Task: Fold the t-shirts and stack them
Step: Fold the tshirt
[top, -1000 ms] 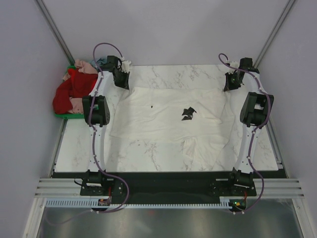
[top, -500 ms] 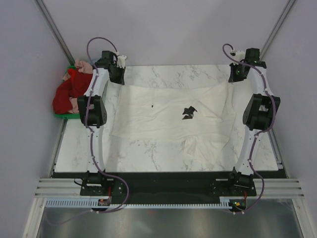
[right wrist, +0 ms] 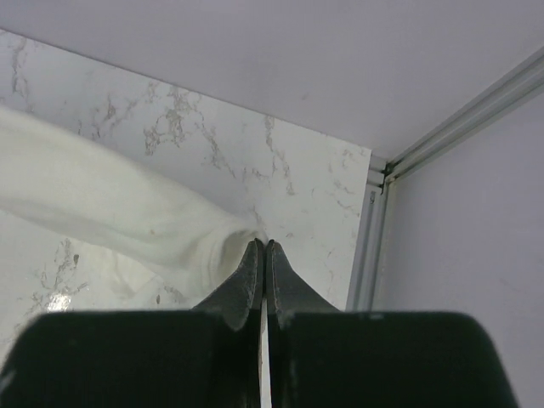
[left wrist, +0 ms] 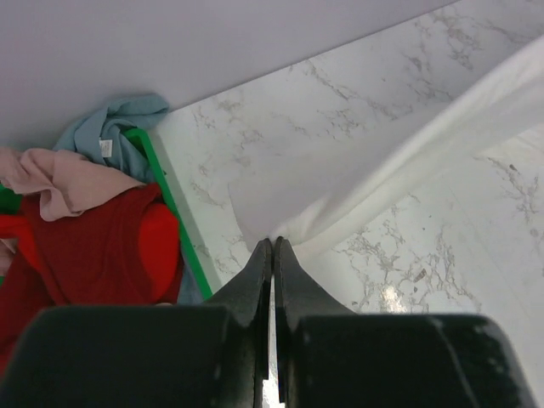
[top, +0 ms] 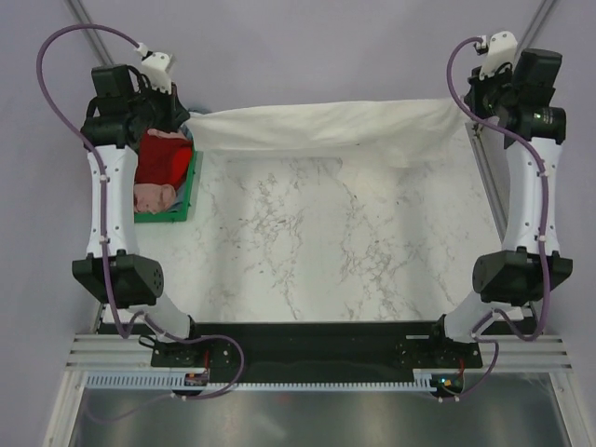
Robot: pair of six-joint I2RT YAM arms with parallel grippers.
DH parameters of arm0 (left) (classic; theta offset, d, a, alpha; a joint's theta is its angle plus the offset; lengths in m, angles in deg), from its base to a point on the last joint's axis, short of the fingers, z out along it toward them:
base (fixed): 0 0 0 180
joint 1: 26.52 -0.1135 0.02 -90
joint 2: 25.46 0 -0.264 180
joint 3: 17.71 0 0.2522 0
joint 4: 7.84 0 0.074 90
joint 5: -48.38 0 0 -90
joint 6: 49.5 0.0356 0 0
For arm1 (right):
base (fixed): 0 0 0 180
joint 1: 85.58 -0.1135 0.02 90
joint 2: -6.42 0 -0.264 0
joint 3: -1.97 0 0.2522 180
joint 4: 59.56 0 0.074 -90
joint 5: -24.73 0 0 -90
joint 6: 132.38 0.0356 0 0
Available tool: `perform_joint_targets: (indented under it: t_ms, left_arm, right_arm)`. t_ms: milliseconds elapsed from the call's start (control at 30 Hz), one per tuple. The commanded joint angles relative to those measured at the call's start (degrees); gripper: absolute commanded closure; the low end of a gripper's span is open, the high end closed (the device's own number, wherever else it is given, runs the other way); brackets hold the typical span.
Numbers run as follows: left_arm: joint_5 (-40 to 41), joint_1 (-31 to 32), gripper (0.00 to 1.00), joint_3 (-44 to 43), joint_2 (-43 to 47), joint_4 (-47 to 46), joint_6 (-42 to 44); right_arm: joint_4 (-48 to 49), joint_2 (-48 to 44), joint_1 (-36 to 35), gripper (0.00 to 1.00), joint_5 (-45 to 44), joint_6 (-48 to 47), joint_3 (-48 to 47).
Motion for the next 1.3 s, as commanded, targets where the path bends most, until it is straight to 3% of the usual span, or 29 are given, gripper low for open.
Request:
perform_joint_targets:
  t_ms: [0, 300, 533, 633, 800, 1067, 1267]
  left_arm:
    - [-2.5, -0.4, 0.98, 7.9, 10.6, -2.1, 1.1]
    - [0.1, -0.5, 0.98, 20.9, 33.4, -2.7, 3.8]
    - [0.5, -0.4, 0.98, 21.1, 38.3, -2.7, 5.1]
    - [-0.3, -0.4, 0.98, 22.1, 35.9, -2.7, 5.4]
    - [-3.0, -0.4, 0.98, 26.9, 28.8, -3.3, 6.9]
    - [-4.4, 1.2, 0.98, 29.5, 4.4, -4.1, 7.3]
    - [1.0, 2.6, 0.98, 21.8, -12.9, -4.1, 4.4]
  right_arm:
    - [0.4, -10.6, 0.2, 1.00, 0.4, -2.9, 3.5]
    - [-3.8, -33.6, 0.2, 1.00, 0.5, -4.6, 9.6]
    - [-5.2, -37.1, 0.2, 1.00, -1.2, -7.3, 8.4]
    - [-4.7, -34.7, 0.2, 1.00, -0.6, -7.6, 10.1]
    - [1.1, -30.2, 0.2, 1.00, 1.5, -7.4, 21.0]
    - [8.1, -16.7, 0.1, 1.00, 3.6, -9.8, 35.9]
    - [10.2, 2.6, 0.1, 1.00, 0.4, -10.5, 32.3]
